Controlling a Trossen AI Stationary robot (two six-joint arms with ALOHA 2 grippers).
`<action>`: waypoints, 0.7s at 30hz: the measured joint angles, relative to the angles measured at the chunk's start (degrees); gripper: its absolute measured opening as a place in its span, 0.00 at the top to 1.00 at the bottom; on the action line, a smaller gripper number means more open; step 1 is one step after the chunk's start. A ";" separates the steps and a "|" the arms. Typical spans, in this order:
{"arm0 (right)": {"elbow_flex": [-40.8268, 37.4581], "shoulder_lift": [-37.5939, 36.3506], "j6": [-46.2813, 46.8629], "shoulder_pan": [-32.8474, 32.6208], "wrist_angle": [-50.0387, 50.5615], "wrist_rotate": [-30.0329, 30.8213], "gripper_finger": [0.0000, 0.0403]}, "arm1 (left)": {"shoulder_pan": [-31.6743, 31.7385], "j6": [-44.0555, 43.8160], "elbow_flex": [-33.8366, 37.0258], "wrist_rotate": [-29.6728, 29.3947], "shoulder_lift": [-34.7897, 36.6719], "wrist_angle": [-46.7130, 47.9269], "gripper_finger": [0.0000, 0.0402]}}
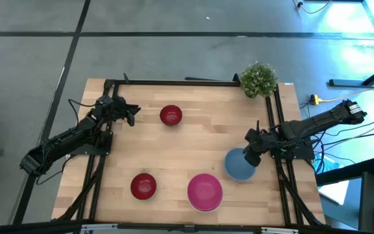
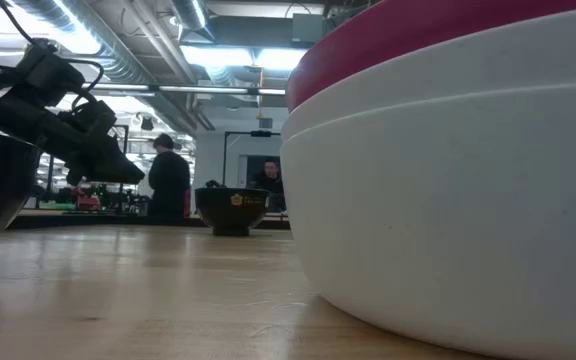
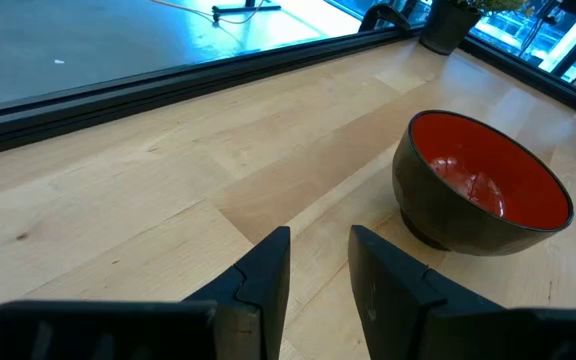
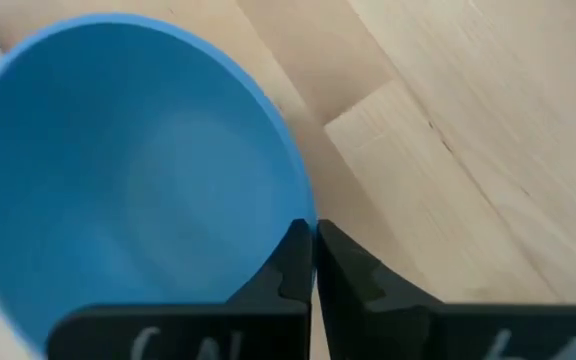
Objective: Nest bowls inside each other
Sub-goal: Stack the blue bowl on the pink bowl
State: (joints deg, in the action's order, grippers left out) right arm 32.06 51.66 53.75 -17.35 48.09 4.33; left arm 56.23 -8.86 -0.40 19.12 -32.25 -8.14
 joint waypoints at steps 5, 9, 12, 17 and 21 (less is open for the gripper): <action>4.87 0.00 -3.16 1.97 1.46 0.35 0.99 | -0.01 0.00 -0.01 0.00 0.01 0.00 0.75; 10.62 0.00 -6.45 5.06 4.61 1.01 0.99 | 0.00 0.00 -0.01 0.02 0.01 0.00 0.75; 14.84 1.30 -9.13 6.70 4.56 0.90 0.99 | -0.01 -0.01 -0.02 0.02 0.02 -0.01 0.75; 22.82 8.82 -17.57 7.13 4.48 0.51 0.99 | -0.02 -0.02 0.00 0.02 0.02 0.00 0.75; 28.88 16.81 -22.76 7.13 4.13 -3.03 0.99 | -0.01 -0.01 0.00 0.03 0.00 0.00 0.75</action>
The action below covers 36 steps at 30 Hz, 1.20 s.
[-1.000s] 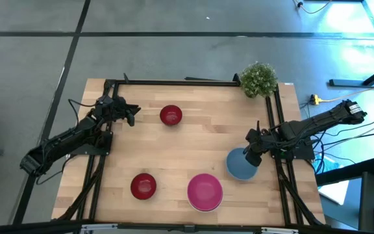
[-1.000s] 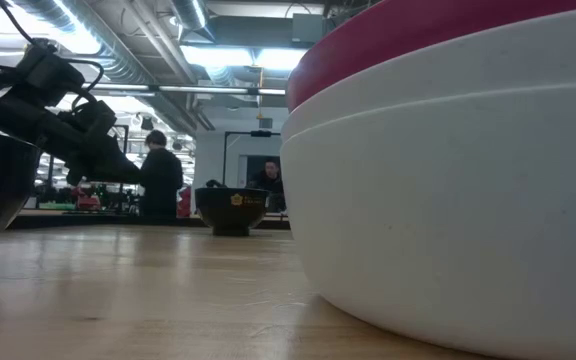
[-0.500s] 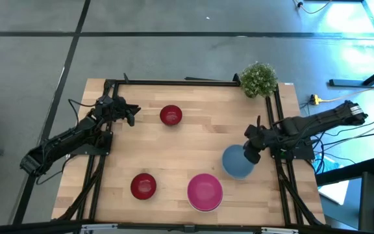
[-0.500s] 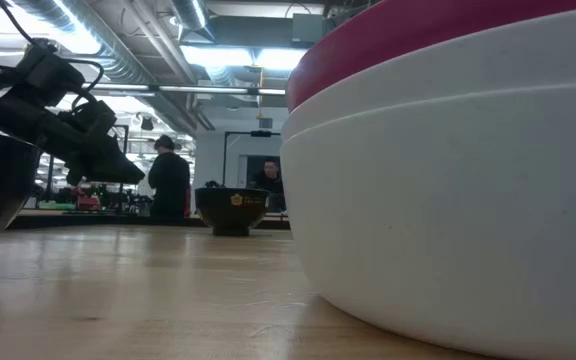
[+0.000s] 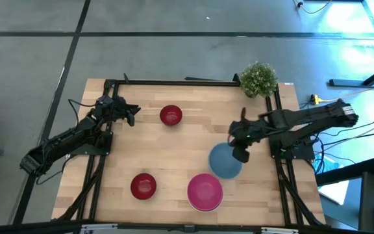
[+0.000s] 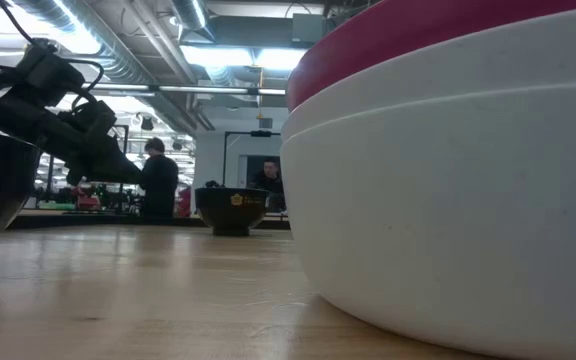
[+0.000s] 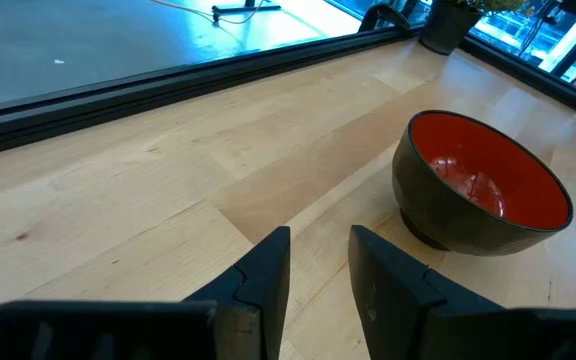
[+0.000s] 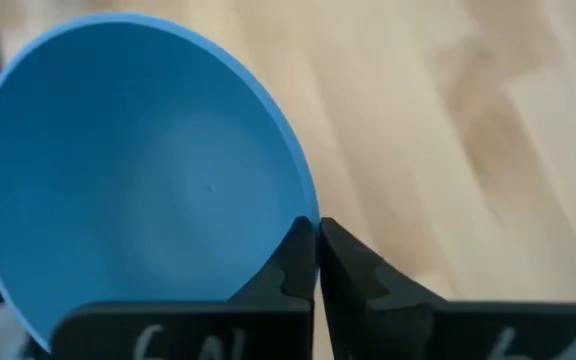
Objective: Nest bowls inside each other
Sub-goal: Stack the blue bowl on the pink bowl
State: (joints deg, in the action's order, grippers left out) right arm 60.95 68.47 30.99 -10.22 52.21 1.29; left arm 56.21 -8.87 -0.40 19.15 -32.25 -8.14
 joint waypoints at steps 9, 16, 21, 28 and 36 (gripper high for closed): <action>10.48 13.15 -4.31 -0.02 -2.98 -9.41 0.99 | 0.01 0.01 -0.02 0.32 0.00 0.02 0.75; 16.04 20.12 -4.16 -1.55 -3.32 -13.35 0.99 | -0.01 0.01 -0.02 2.80 0.02 0.07 0.75; 16.75 23.49 -1.74 -4.30 -7.11 -15.85 0.99 | -0.01 0.33 -0.01 2.83 0.02 0.43 0.75; 16.76 26.49 1.39 -8.08 -9.80 -12.97 0.99 | -0.01 1.88 0.00 2.83 0.00 3.41 0.75; 16.76 27.66 1.83 -7.87 -9.70 -13.26 0.99 | -0.01 3.07 -0.02 2.80 0.00 3.45 0.75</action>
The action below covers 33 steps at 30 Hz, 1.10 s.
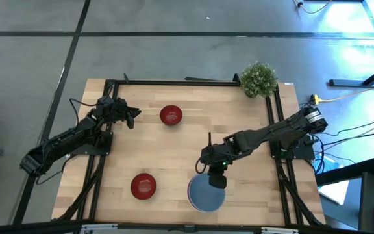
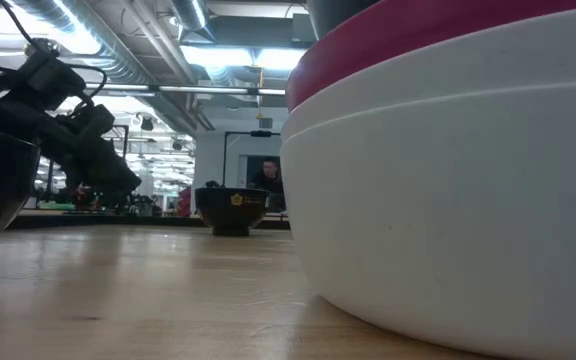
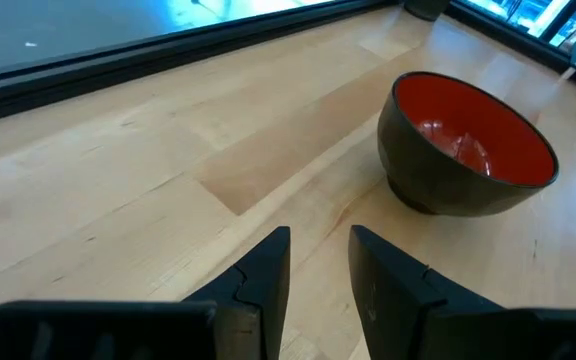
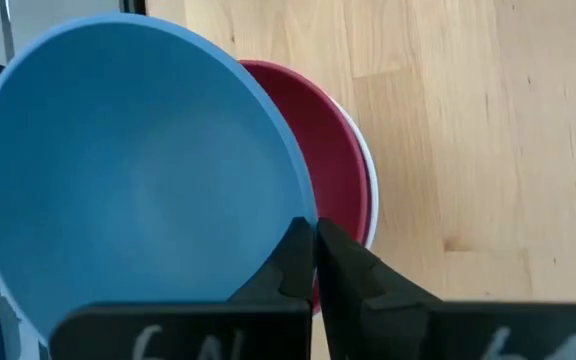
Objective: Nest bowls inside each other
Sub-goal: Stack the blue bowl on the pink bowl
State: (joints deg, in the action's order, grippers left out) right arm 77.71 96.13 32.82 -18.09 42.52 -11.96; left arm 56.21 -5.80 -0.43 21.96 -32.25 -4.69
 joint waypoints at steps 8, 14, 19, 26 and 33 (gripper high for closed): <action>0.00 0.14 -0.03 0.62 0.60 -0.03 0.99 | 0.01 0.25 0.02 0.01 0.00 0.00 0.75; 0.00 0.16 0.05 0.66 2.29 0.43 0.99 | 0.01 0.44 0.00 0.00 0.01 -0.01 0.75; 0.00 0.66 -0.09 0.66 2.13 0.68 0.99 | 0.00 0.46 0.01 0.00 0.00 -0.02 0.75; -0.02 5.66 -1.92 0.68 1.79 -2.03 0.99 | 0.02 0.46 0.01 0.00 0.02 -0.02 0.75; -0.02 8.36 -4.28 0.66 -0.55 -3.41 0.99 | 0.02 0.46 0.02 0.00 0.02 -0.02 0.75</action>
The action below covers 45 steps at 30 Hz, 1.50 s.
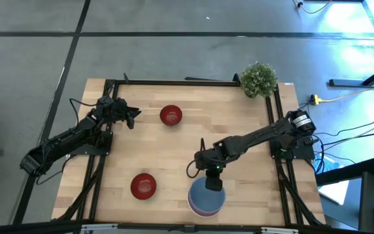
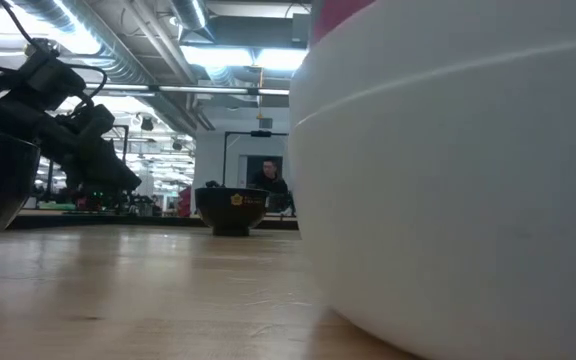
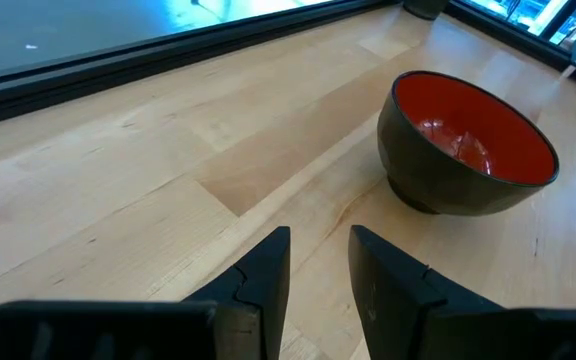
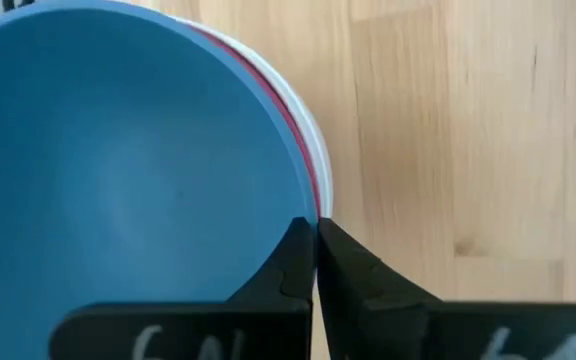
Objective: Nest bowls inside each other
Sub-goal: Stack the blue bowl on the pink bowl, then stack the bottom red bowl in the blue bowl
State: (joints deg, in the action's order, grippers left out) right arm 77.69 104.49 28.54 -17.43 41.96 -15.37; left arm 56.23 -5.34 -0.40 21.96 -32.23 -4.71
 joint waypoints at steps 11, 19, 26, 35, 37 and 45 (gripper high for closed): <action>0.15 0.02 -0.33 0.17 -1.95 0.55 0.94 | -0.02 0.00 0.00 0.00 0.00 0.00 0.75; 0.17 0.02 2.72 0.17 -3.59 0.81 0.79 | 0.00 0.00 0.00 0.00 -0.01 0.00 0.75; 0.17 0.02 3.49 0.17 -3.94 0.87 0.72 | 0.00 0.00 -0.02 0.00 -0.02 0.00 0.75; 5.35 -0.33 0.57 1.02 0.72 2.64 0.70 | 0.00 1.40 -0.02 -0.02 -0.02 0.00 0.75; 8.18 -0.35 -1.67 1.50 2.67 4.81 0.70 | -0.02 1.40 -0.02 0.00 0.00 0.00 0.75; 18.45 -0.48 -11.16 5.75 7.93 12.11 0.70 | 0.00 1.37 0.00 0.06 -0.02 0.02 0.75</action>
State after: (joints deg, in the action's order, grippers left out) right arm 96.14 104.01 17.38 -11.68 49.89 -3.26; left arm 56.23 -3.97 -0.40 22.02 -32.25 -4.69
